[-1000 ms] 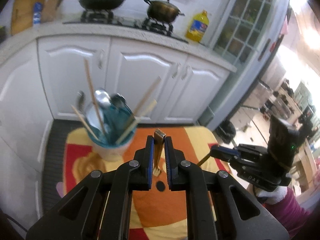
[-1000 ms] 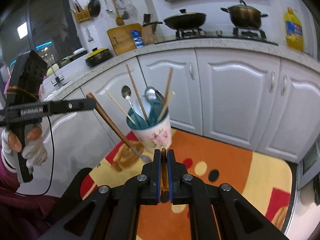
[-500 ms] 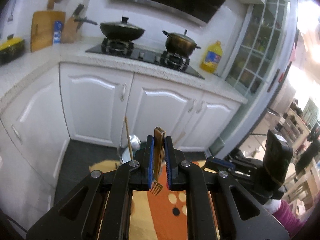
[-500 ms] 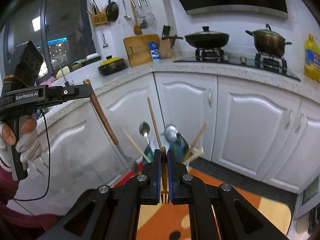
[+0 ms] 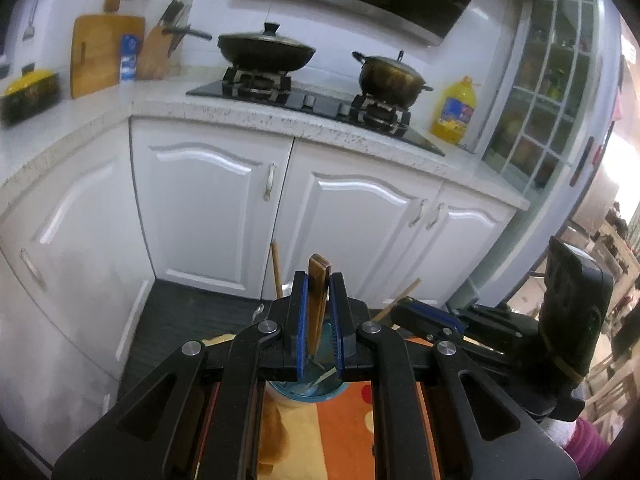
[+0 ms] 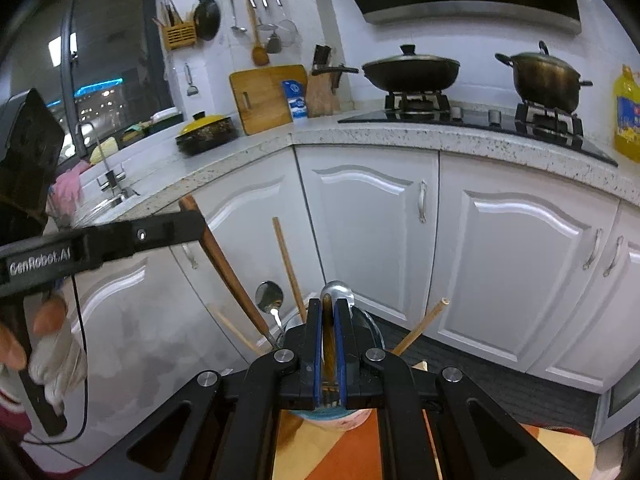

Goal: Organize utensils
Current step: 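Lower the fork into the holder and open the right tool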

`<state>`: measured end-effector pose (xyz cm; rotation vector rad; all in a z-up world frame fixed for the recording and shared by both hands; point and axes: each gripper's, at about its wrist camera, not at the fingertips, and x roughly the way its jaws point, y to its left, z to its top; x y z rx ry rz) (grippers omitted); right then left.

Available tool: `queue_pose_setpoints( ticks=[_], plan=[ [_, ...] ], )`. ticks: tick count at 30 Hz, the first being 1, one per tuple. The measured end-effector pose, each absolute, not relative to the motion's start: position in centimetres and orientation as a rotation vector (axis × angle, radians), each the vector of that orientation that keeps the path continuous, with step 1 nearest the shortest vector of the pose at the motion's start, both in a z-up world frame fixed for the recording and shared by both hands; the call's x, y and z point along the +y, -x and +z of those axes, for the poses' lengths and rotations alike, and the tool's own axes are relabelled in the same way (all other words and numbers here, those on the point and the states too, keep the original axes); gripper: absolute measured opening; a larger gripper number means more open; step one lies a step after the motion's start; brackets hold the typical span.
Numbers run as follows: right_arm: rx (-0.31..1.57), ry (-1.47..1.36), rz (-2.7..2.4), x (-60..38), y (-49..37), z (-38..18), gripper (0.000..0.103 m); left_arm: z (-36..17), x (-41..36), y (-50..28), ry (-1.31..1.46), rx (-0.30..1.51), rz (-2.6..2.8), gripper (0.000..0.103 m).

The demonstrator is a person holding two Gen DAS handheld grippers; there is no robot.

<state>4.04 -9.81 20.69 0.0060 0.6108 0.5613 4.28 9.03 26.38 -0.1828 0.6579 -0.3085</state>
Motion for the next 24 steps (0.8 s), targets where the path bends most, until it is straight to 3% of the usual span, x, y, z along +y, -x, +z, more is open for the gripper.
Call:
queue_pose_setpoints(
  ticks=[21, 24],
  plan=[
    [0.802, -0.078, 0.568, -9.6, -7.1, 14.1, 0.005, 20.9, 7.3, -5.3, 0.137, 0.753, -0.27, 0.009],
    [0.8, -0.1, 0.567, -10.4, -6.6, 14.3, 0.012, 20.6, 7.2, -5.3, 0.143, 0.764, -0.261, 0.01]
  ],
)
